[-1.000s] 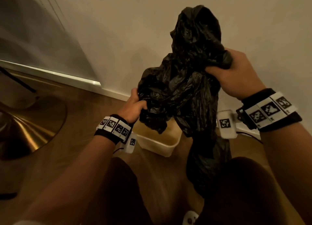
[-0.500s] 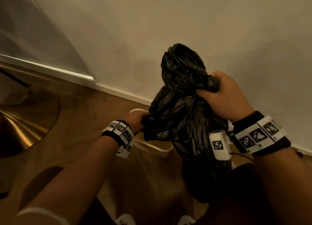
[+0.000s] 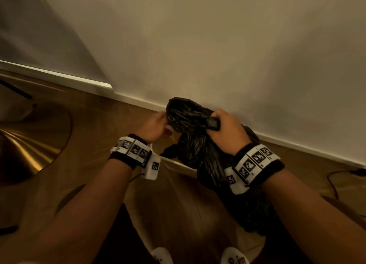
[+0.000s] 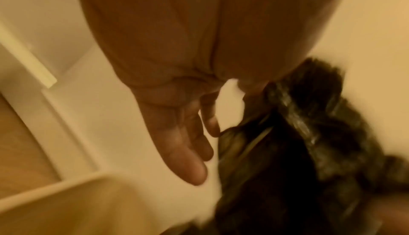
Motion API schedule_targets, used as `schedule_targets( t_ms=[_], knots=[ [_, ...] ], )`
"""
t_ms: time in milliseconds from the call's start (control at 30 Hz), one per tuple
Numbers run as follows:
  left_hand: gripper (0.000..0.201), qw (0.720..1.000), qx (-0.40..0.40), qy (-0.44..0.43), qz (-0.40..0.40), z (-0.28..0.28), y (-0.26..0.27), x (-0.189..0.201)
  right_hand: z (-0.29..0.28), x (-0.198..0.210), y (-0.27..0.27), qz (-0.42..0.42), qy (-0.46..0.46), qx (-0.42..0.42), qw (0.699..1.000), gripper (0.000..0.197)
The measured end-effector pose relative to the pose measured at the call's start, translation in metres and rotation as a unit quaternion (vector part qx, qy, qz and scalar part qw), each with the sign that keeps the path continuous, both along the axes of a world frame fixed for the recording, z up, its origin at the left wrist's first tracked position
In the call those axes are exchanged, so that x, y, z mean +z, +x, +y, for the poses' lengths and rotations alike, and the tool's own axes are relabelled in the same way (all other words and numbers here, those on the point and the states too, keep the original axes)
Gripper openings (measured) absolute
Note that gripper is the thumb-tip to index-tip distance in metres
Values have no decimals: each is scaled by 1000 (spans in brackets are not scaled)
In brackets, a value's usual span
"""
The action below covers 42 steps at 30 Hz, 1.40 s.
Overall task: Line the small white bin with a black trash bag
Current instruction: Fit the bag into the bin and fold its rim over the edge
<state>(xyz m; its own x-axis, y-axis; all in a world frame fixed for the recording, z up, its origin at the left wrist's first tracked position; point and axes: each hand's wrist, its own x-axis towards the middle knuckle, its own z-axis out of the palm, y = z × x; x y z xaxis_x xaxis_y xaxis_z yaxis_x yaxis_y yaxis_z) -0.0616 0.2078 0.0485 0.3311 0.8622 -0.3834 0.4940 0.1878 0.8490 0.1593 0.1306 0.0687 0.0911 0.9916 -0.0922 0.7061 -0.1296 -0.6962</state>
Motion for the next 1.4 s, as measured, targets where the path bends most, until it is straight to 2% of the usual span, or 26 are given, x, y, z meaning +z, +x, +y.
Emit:
schedule_targets(
  t_ms=[67,100,133,167,233,267,333,400,500,600,733,833,900,967,1033,1067,1100,1167,1200,1267,1333,1400],
  knots=[
    [68,991,54,-63,-102,4,-12,23,7,10,-13,0,22,8,1000,12],
    [82,987,41,-80,-133,4,-17,35,9,15,-20,-4,38,15,999,12],
    [86,986,23,-83,-143,5,-19,42,10,19,-27,-8,53,26,998,13],
    [80,985,13,-79,-152,4,-20,48,11,22,-35,-10,61,45,997,15],
    [51,990,19,-38,-135,4,-21,48,9,24,-48,1,33,113,993,25],
    [47,993,25,-5,-111,6,-27,41,8,22,-51,-1,5,156,988,35],
    [55,997,28,36,-58,9,-42,24,4,19,-46,-16,-51,207,977,56],
    [58,998,40,42,-17,8,-58,9,-1,15,-26,5,-61,177,982,60],
    [34,999,9,39,28,3,-74,-5,-6,3,10,14,-48,95,994,49],
    [20,994,3,54,99,7,-84,-16,-6,-11,32,-2,-68,76,995,46],
    [59,970,74,52,227,18,-95,-17,-9,-24,39,-30,-47,68,996,46],
    [66,940,58,102,319,24,-98,-1,-14,-32,40,-35,-34,65,997,52],
    [60,925,44,199,321,21,-90,12,-16,-35,39,-42,-34,74,996,58],
    [43,920,19,305,245,10,-72,24,-16,-37,34,-52,-27,80,995,63],
    [21,912,-88,362,172,-4,-46,28,-13,-37,29,-61,-8,86,994,65],
    [17,908,-161,352,163,-11,-31,26,-11,-36,27,-68,-3,91,993,66],
    [23,901,-231,318,186,-16,-21,18,-9,-36,24,-77,-4,99,992,67],
    [64,872,-311,241,290,-17,-13,-10,-3,-39,22,-93,-29,118,988,73],
    [90,864,-316,207,332,-16,-15,-26,0,-43,22,-98,-55,128,985,79],
    [130,880,-287,153,346,-14,-26,-50,5,-53,25,-103,-125,137,977,90],
    [150,898,-267,118,330,-15,-38,-65,9,-65,29,-85,-183,134,970,94],
    [153,898,-270,101,332,-18,-47,-72,9,-72,29,-27,-228,116,966,92]
  ],
)
